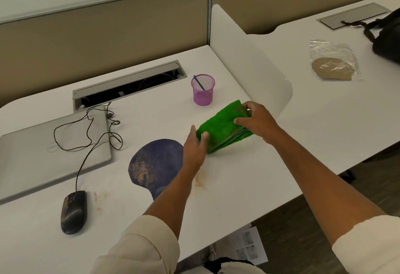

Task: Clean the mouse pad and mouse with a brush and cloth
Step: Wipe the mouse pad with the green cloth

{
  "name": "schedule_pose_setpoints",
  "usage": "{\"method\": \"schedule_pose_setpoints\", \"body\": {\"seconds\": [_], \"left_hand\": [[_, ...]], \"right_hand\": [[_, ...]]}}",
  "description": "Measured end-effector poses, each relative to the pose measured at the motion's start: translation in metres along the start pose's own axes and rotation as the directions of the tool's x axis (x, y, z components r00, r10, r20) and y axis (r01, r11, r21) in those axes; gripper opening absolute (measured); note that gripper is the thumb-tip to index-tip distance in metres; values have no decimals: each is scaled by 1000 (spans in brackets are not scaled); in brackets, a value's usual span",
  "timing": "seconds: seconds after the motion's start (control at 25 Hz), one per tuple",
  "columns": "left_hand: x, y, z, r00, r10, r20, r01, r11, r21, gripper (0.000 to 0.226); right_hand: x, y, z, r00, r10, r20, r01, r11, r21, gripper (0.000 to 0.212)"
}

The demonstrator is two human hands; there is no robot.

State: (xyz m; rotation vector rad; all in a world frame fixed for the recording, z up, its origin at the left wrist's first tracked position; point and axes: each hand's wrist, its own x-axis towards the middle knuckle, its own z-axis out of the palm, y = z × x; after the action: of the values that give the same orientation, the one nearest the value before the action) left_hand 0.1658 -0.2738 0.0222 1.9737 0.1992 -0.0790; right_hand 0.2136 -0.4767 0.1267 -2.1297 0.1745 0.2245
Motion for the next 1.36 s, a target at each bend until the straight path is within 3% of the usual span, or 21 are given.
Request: {"method": "schedule_pose_setpoints", "body": {"seconds": [0.12, 0.2, 0.28, 0.36, 0.48, 0.6, 0.8, 1.0, 1.12, 1.36], "left_hand": [[1, 5, -13, 996, -92, -19, 80, 936, -344, 47], [0, 13, -20, 965, -224, 137, 260, 743, -617, 45], [-3, 19, -27, 919, -279, 279, 392, 571, -721, 48], [-6, 19, -35, 905, -296, 306, 422, 527, -738, 47], [-7, 10, -52, 922, -325, 213, 372, 585, -720, 48], [-14, -2, -68, 941, -330, 75, 299, 705, -643, 35], [-32, -19, -98, 958, -250, -140, 165, 880, -445, 28], [-54, -23, -133, 940, -166, -299, 89, 963, -254, 25], [-67, -30, -154, 930, -158, -332, 73, 964, -255, 25], [-97, -42, -193, 966, -149, -211, 61, 924, -377, 21]], "right_hand": [[-10, -28, -7, 996, -32, 86, 19, 989, 149, 33], [-15, -39, -10, 989, -21, 147, -24, 953, 301, 32], [-18, -43, -10, 981, 3, 193, -77, 923, 377, 31], [-18, -42, -6, 980, 38, 195, -109, 924, 367, 31], [-18, -39, 13, 999, 46, 22, -49, 989, 139, 30], [-31, -43, 49, 985, -93, -145, 67, 982, -176, 32], [-61, -70, 123, 947, -267, -178, 199, 924, -327, 33], [-79, -90, 189, 927, -350, -135, 282, 887, -364, 31], [-87, -98, 220, 922, -379, -80, 328, 873, -361, 35], [-102, -102, 254, 906, -368, 210, 386, 921, -51, 72]]}}
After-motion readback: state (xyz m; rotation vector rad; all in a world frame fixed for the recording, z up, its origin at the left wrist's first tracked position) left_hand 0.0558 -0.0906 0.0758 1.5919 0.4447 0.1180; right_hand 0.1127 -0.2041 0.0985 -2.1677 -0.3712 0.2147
